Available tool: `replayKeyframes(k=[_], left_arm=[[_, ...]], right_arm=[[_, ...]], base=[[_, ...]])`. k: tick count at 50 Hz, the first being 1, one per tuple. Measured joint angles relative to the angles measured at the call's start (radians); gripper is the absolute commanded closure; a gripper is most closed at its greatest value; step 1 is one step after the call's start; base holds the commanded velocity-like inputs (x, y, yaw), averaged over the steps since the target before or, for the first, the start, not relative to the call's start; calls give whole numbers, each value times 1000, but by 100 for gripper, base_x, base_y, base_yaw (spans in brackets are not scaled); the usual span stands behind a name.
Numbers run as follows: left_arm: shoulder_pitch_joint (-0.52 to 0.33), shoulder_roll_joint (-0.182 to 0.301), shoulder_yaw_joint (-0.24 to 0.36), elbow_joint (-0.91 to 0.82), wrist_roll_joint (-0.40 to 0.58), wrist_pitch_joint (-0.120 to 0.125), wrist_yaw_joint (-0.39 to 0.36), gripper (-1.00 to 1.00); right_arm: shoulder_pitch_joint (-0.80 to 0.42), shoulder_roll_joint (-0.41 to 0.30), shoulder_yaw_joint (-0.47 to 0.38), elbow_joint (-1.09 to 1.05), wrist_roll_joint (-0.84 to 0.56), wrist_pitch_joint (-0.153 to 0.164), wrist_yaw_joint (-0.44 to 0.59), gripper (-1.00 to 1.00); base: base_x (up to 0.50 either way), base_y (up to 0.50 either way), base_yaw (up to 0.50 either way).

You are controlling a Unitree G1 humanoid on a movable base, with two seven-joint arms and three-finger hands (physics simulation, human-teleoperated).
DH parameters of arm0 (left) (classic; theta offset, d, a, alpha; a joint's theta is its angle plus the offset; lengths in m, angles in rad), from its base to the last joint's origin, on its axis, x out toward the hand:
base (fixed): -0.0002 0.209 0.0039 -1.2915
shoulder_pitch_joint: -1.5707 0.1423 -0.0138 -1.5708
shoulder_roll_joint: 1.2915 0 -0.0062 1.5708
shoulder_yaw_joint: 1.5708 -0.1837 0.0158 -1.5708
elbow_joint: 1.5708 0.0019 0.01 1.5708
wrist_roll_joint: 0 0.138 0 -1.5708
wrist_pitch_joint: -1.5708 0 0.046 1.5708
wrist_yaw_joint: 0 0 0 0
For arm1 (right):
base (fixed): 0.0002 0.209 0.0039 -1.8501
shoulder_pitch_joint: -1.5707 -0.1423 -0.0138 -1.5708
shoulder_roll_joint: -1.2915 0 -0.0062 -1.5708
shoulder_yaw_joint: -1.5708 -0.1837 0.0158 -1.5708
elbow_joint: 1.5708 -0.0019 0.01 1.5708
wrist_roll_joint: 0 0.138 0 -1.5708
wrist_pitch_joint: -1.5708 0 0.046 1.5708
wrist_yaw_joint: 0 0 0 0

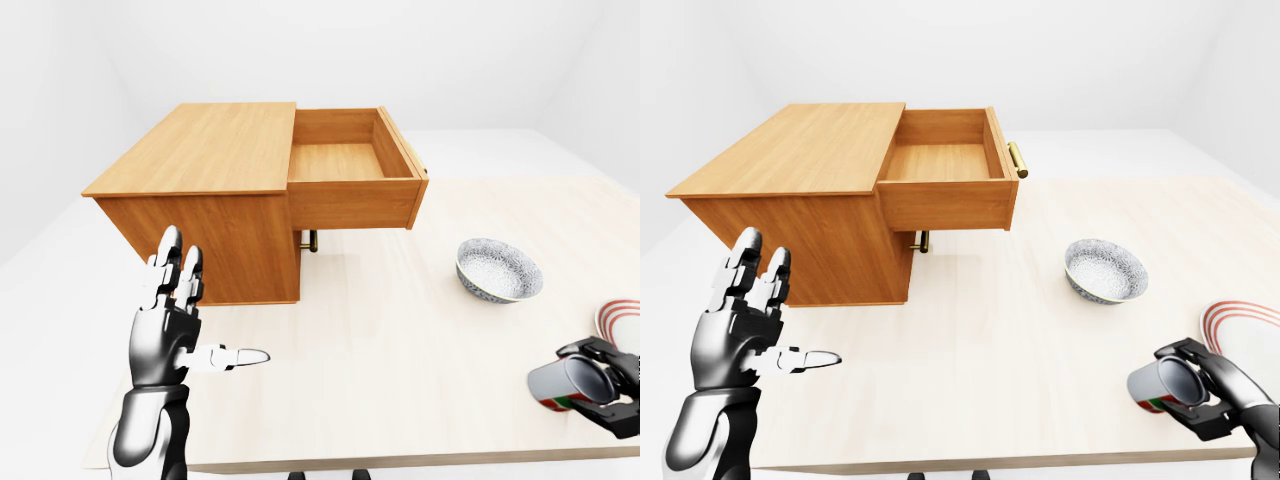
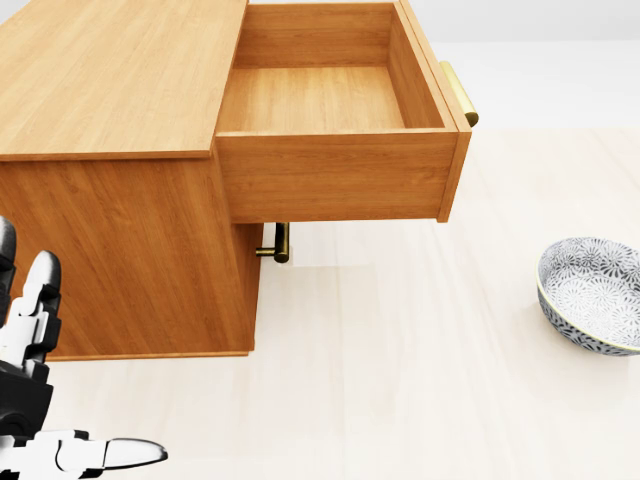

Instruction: Put the ketchup in the top drawer of the cabinet.

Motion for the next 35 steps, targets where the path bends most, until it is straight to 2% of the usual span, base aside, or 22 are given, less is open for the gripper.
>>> replayKeyframes(k=[8, 12, 24, 35], left_arm=[[0, 0, 2, 0, -1, 1, 0, -100], [2, 0, 2, -2, -1, 1, 0, -100], [10, -3, 0, -12, 0, 1, -3, -100], [10, -3, 1, -14, -1, 3, -4, -100]], right_arm=[[-10, -12, 20, 38, 9, 0, 0, 100], [1, 2, 23, -21, -3, 0, 0, 100], [-11, 82, -9, -400, -102, 0, 0, 100], [-28, 188, 31, -730, -202, 0, 0, 100]], base=[[0, 0, 0], [0, 0, 0], [0, 0, 0], [0, 0, 0]])
